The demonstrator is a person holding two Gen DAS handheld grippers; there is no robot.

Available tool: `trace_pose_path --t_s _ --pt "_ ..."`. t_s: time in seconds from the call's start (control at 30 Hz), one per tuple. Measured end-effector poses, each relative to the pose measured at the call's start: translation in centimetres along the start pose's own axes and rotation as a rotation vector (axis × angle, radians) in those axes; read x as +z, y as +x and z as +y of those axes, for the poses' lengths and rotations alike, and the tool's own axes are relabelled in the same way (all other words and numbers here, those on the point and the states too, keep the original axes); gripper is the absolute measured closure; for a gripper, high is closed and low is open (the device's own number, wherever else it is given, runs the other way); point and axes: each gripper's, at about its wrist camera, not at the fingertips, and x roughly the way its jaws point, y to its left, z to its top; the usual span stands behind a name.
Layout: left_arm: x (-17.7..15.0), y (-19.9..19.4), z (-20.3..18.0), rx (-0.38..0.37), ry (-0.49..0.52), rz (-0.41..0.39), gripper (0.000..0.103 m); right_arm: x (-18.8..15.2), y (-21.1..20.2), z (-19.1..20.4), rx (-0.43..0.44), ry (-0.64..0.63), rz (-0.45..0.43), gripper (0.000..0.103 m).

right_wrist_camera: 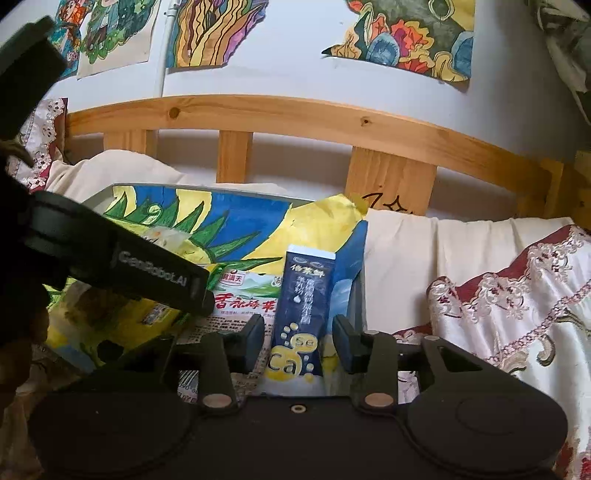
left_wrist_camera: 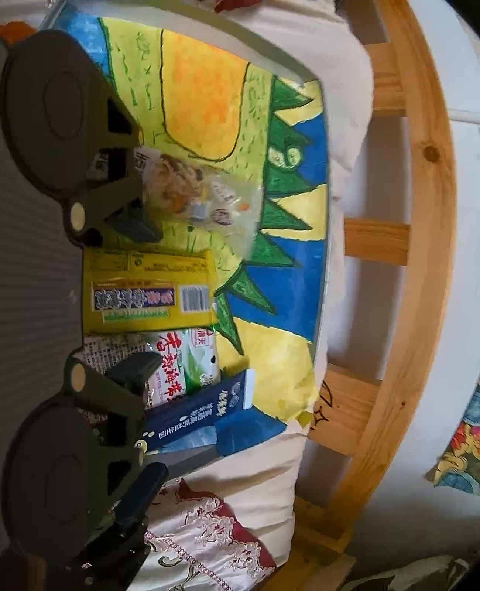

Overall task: Organize snacks
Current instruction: 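Carry both packets onto the tray beside the others and open both tools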

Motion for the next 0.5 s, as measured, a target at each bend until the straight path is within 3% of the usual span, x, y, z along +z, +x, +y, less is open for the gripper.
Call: trace_pose_path --t_s 0.2,0.33,0.5 --pt "0.3 -2.5 0.6 -0.016 -0.022 -0.071 0.020 0.4 -1.3 -0.3 -0.021 0.005 -0.040 0.047" --pt "0.2 -4.8 1.0 0.005 -0.012 -0.134 0.012 1.0 -2.7 -0.4 -0.037 0.014 -0.079 0.041" --pt "-0.2 -8.0 2.0 0.038 -0.007 -0.185 0.006 1.8 -5.1 -0.4 -0.056 0.030 -0.129 0.025"
